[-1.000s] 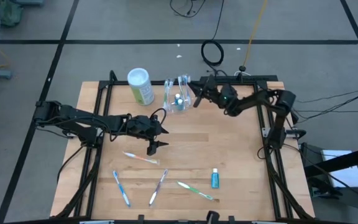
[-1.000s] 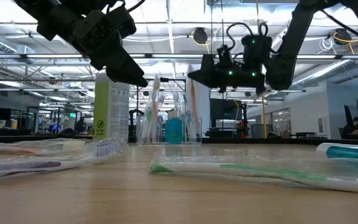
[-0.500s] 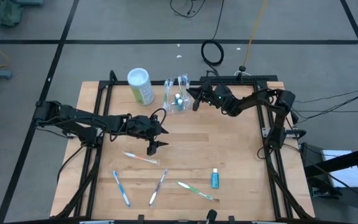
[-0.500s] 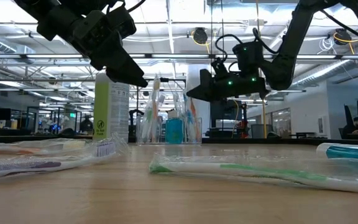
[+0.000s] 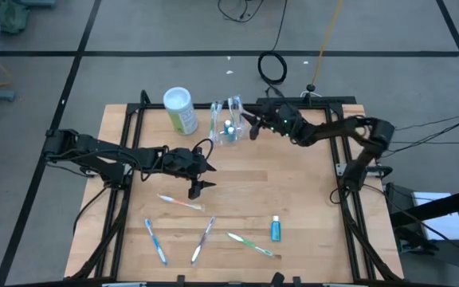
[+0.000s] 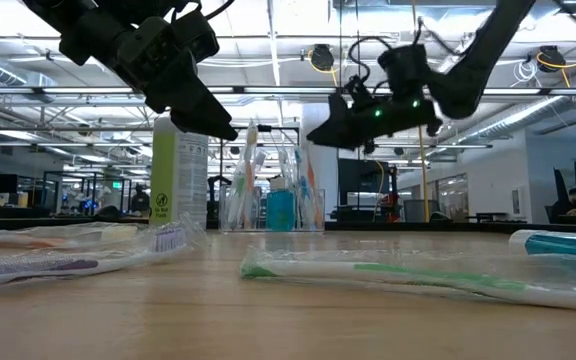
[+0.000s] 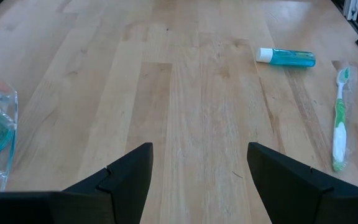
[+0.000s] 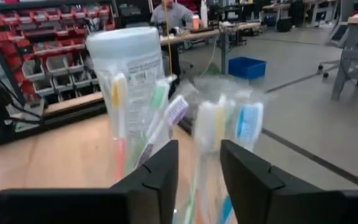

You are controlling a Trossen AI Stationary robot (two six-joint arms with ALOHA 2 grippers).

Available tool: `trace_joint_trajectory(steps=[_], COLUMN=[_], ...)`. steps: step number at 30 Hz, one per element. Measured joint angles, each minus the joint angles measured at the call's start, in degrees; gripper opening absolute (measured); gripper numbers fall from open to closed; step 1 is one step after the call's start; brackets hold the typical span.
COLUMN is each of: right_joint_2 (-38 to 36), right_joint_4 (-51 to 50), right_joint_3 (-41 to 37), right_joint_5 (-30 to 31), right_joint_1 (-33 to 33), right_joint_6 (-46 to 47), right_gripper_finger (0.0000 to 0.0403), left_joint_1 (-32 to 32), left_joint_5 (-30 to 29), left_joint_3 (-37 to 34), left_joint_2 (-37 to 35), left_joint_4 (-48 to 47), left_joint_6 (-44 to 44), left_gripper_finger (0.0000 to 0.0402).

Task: Pick & Place toothbrushing station
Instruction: Put the right orange toothbrush into the transparent organizer, then put the blue mouthwash into the transparent organizer

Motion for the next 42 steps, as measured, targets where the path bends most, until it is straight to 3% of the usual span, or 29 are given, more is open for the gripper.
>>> trace_joint_trajectory(steps=[10, 14, 18, 24, 32, 37, 42], right_joint_2=[-20.53, -26.74, -29.81, -30.57, -30.57, -30.52, -30.52], right_joint_4=[-47.70, -64.90, -75.50, -76.16, -75.54, -65.67, -56.05], right_joint_3=[0.02, 0.02, -0.11, -2.92, -6.21, -11.82, -16.95], right_joint_5=[-0.24, -0.35, -0.33, -0.41, -0.34, -0.34, -0.02], right_joint_1=[4.54, 10.77, 20.06, 32.68, 42.01, 46.45, 48.95], right_joint_6=[3.59, 11.48, 20.50, 35.99, 52.07, 66.61, 71.88], right_gripper_finger=[0.0137, 0.0135, 0.0138, 0.0139, 0.0139, 0.0139, 0.0139], left_joint_1=[0.01, 0.00, 0.02, 0.02, 0.02, 0.01, 0.02], left_joint_5=[-0.01, -0.01, -0.02, -0.02, -0.02, -0.01, -0.02], left_joint_3=[0.00, 0.00, 0.00, 0.00, 0.00, 0.00, 0.00], left_joint_2=[0.00, 0.00, 0.00, 0.00, 0.00, 0.00, 0.00], left_joint_4=[0.00, 0.17, 1.24, 1.20, 1.22, 1.22, 1.22], left_joint_6=[0.00, 0.00, 0.02, 0.00, 0.00, 0.00, -0.30], left_gripper_finger=[0.0267, 0.0267, 0.0267, 0.0267, 0.0267, 0.0267, 0.0267])
